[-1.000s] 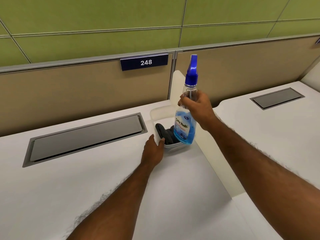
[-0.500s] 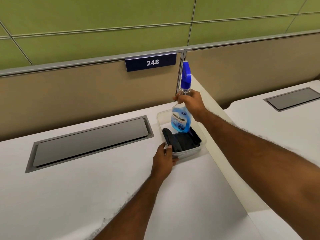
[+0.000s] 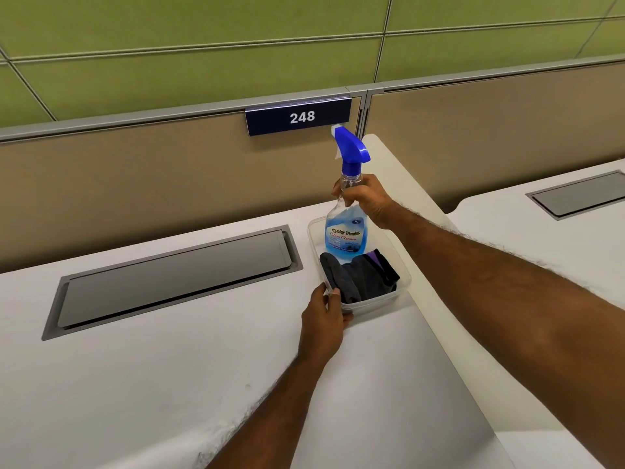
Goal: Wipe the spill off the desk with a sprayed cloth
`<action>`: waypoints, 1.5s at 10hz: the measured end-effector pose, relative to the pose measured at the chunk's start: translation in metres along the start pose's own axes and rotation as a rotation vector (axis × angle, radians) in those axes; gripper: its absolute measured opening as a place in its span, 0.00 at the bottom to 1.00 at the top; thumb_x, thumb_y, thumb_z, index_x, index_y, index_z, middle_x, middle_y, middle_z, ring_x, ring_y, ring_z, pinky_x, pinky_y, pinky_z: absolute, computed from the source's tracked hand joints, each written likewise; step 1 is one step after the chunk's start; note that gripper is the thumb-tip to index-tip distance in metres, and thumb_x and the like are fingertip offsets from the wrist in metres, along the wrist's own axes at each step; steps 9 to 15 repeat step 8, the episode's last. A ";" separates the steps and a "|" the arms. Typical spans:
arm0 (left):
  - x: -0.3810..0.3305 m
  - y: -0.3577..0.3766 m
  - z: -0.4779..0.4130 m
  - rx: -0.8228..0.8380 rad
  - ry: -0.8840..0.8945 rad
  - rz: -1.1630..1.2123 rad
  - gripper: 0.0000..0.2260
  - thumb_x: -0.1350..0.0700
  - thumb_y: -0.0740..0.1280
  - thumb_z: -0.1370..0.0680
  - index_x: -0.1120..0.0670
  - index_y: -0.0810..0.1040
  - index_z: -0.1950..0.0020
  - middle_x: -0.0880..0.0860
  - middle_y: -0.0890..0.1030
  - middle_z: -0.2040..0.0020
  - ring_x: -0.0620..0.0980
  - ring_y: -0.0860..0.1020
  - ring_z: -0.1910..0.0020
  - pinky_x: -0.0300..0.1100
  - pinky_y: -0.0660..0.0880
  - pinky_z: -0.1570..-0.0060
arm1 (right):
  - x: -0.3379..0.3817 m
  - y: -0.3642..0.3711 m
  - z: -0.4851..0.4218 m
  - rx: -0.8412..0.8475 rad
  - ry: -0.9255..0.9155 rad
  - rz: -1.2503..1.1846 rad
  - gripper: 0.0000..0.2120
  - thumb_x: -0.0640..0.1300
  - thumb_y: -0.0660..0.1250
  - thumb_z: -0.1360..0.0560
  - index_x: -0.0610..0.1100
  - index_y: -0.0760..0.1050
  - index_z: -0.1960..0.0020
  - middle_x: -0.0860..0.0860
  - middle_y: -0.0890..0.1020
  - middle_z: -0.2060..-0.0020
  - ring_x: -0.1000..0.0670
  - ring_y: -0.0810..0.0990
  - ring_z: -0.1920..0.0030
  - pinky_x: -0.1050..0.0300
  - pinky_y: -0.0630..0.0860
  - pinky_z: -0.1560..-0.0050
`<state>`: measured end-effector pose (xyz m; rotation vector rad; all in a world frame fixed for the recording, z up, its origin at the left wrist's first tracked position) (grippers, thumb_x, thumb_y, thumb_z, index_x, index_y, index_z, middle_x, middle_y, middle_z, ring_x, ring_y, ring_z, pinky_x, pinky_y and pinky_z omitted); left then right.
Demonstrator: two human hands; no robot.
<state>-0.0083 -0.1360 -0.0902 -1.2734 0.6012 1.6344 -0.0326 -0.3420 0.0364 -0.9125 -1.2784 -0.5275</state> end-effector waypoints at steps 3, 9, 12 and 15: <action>-0.003 -0.002 0.004 -0.013 0.018 -0.013 0.19 0.51 0.55 0.17 0.55 0.66 0.27 0.48 0.74 0.39 0.46 0.75 0.48 0.35 0.77 0.48 | -0.013 0.012 0.003 0.167 0.038 0.105 0.19 0.42 0.61 0.37 0.42 0.76 0.47 0.49 0.80 0.46 0.50 0.79 0.47 0.55 0.74 0.44; 0.005 -0.014 -0.001 0.000 -0.210 0.041 0.26 0.47 0.61 0.19 0.55 0.60 0.24 0.57 0.73 0.31 0.57 0.82 0.46 0.42 0.80 0.56 | -0.030 -0.008 0.046 -0.060 0.166 0.093 0.40 0.39 0.72 0.27 0.46 0.52 0.23 0.43 0.66 0.28 0.42 0.71 0.33 0.44 0.72 0.34; 0.005 -0.014 -0.001 0.000 -0.210 0.041 0.26 0.47 0.61 0.19 0.55 0.60 0.24 0.57 0.73 0.31 0.57 0.82 0.46 0.42 0.80 0.56 | -0.030 -0.008 0.046 -0.060 0.166 0.093 0.40 0.39 0.72 0.27 0.46 0.52 0.23 0.43 0.66 0.28 0.42 0.71 0.33 0.44 0.72 0.34; 0.005 -0.014 -0.001 0.000 -0.210 0.041 0.26 0.47 0.61 0.19 0.55 0.60 0.24 0.57 0.73 0.31 0.57 0.82 0.46 0.42 0.80 0.56 | -0.030 -0.008 0.046 -0.060 0.166 0.093 0.40 0.39 0.72 0.27 0.46 0.52 0.23 0.43 0.66 0.28 0.42 0.71 0.33 0.44 0.72 0.34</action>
Point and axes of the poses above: each hand's wrist, its own z-axis away from the middle knuckle, its own y-axis out of the palm, x = y × z, the point moved 9 cm from there along -z, towards the middle knuckle
